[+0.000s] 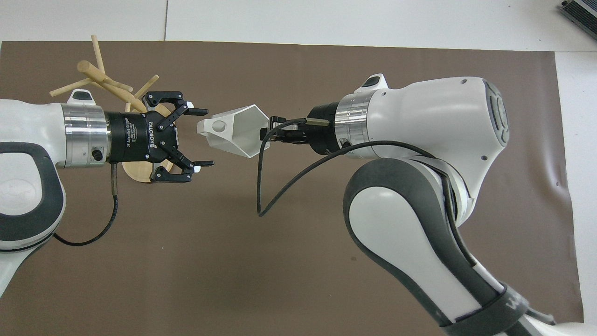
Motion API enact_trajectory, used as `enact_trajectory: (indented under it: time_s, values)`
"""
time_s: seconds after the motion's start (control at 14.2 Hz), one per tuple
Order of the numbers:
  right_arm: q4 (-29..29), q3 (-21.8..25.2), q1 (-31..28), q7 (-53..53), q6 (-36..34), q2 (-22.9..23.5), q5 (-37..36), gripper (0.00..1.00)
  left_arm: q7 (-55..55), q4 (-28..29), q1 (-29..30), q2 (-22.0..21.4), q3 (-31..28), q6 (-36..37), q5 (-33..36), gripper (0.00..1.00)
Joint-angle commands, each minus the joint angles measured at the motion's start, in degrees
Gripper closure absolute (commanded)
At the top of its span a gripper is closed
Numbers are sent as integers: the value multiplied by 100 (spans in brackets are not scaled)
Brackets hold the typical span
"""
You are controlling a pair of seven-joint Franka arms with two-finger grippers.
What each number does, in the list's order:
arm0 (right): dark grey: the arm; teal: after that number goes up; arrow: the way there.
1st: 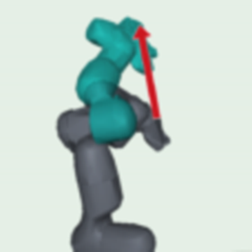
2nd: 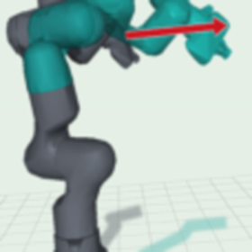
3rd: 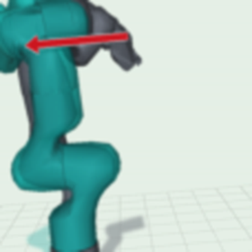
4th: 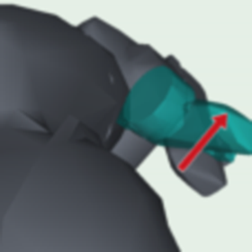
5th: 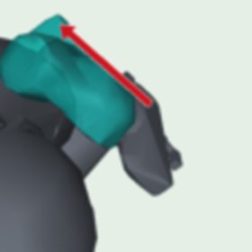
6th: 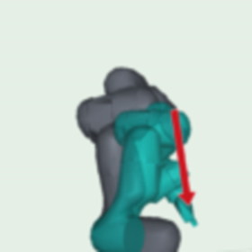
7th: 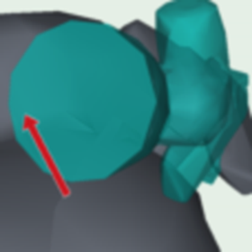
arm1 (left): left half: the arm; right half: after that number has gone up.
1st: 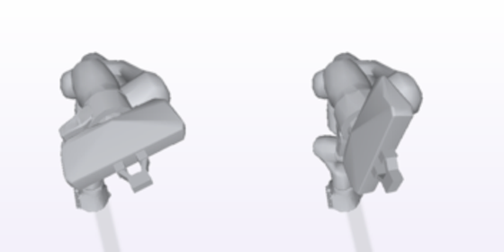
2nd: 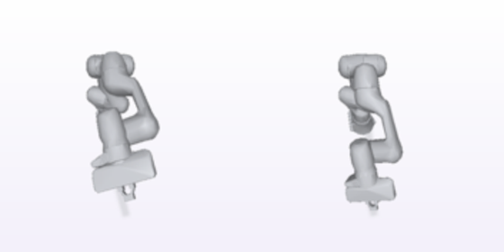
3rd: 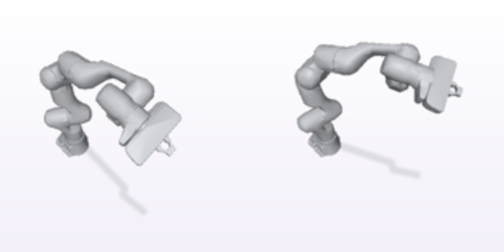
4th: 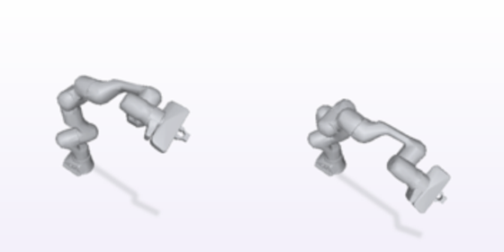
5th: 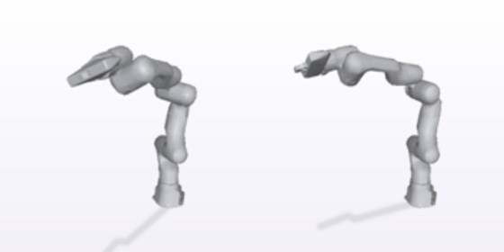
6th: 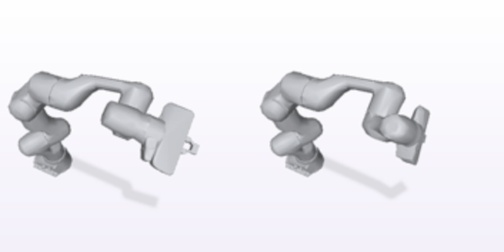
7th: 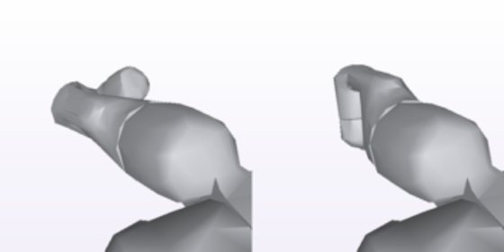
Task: Hang cup on rack
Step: 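Carry the mug toward the left gripper, which grasps the mug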
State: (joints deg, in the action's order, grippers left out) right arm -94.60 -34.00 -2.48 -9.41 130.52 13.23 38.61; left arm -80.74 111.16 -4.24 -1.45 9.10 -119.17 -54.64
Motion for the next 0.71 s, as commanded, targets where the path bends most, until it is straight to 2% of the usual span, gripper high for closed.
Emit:
enact_trajectory:
  time_s: [0.0, 0.42, 0.49, 0.63]
  values:
    - [-67, -159, -42, -43, -88, -40, 138, 100, -12, -138, -121, 154, -67, -219, -73, 0]
    - [-67, -168, -51, -43, -290, -57, 77, 100, 6, -147, -234, 207, -66, -334, -82, 0]
    - [-67, -168, -51, -43, -290, -57, 77, 100, 41, -147, -287, 198, -66, -352, -82, 5]
    - [-67, -168, -51, -43, -299, -57, 77, 100, 277, -147, -288, 198, -66, -265, -73, 35]
